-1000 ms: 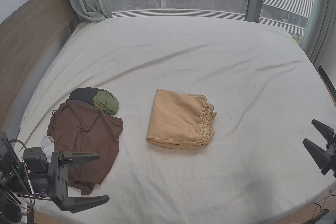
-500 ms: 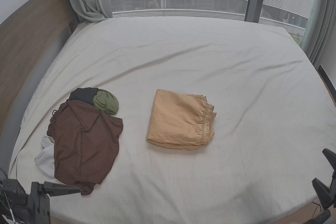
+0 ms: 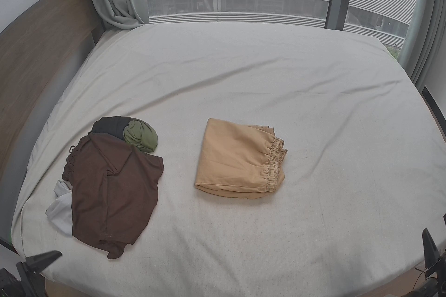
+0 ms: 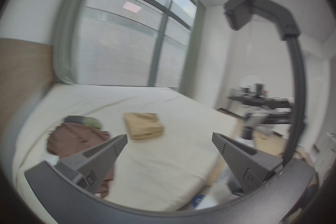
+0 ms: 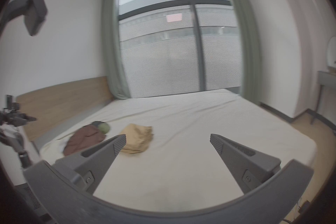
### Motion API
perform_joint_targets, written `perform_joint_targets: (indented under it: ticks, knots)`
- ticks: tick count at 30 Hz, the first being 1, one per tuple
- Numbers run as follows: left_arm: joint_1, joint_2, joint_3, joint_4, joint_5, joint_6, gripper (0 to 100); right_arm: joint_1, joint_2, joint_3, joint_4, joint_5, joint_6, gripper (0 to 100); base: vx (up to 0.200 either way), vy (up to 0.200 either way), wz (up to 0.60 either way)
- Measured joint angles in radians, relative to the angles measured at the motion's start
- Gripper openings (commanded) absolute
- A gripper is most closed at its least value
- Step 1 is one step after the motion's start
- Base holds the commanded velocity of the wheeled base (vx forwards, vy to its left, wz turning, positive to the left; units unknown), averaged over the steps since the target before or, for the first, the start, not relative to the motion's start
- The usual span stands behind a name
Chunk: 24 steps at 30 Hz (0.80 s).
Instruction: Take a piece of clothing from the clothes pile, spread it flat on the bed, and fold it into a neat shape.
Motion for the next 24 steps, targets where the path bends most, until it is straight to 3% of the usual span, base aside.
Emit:
perform_joint_targets:
  ticks: [3, 4, 7, 11, 16, 24]
  knots:
    - [0.044, -0.066, 0.0, 0.041, 0.224, -0.003, 100, 0.004, -0.029, 0.0, 0.038, -0.117, -0.014, 100, 0.0, 0.0, 0.0]
    - [0.048, -0.071, 0.0, 0.045, 0.232, -0.004, 100, 0.004, -0.033, 0.0, 0.042, -0.124, -0.016, 100, 0.0, 0.0, 0.0]
    - [0.083, -0.117, 0.0, 0.076, 0.388, -0.021, 100, 0.007, -0.052, 0.0, 0.08, -0.143, -0.038, 100, 0.0, 0.0, 0.0]
    - [0.112, -0.157, -0.001, 0.109, 0.518, -0.013, 100, 0.01, -0.071, 0.0, 0.125, -0.137, -0.07, 100, 0.0, 0.0, 0.0]
    - [0.119, -0.186, 0.0, 0.21, 0.573, 0.006, 100, 0.012, -0.081, 0.0, 0.129, -0.127, -0.082, 100, 0.0, 0.0, 0.0]
    - [0.112, -0.211, 0.0, 0.181, 0.577, 0.016, 100, 0.015, -0.085, 0.0, 0.133, -0.09, -0.097, 100, 0.0, 0.0, 0.0]
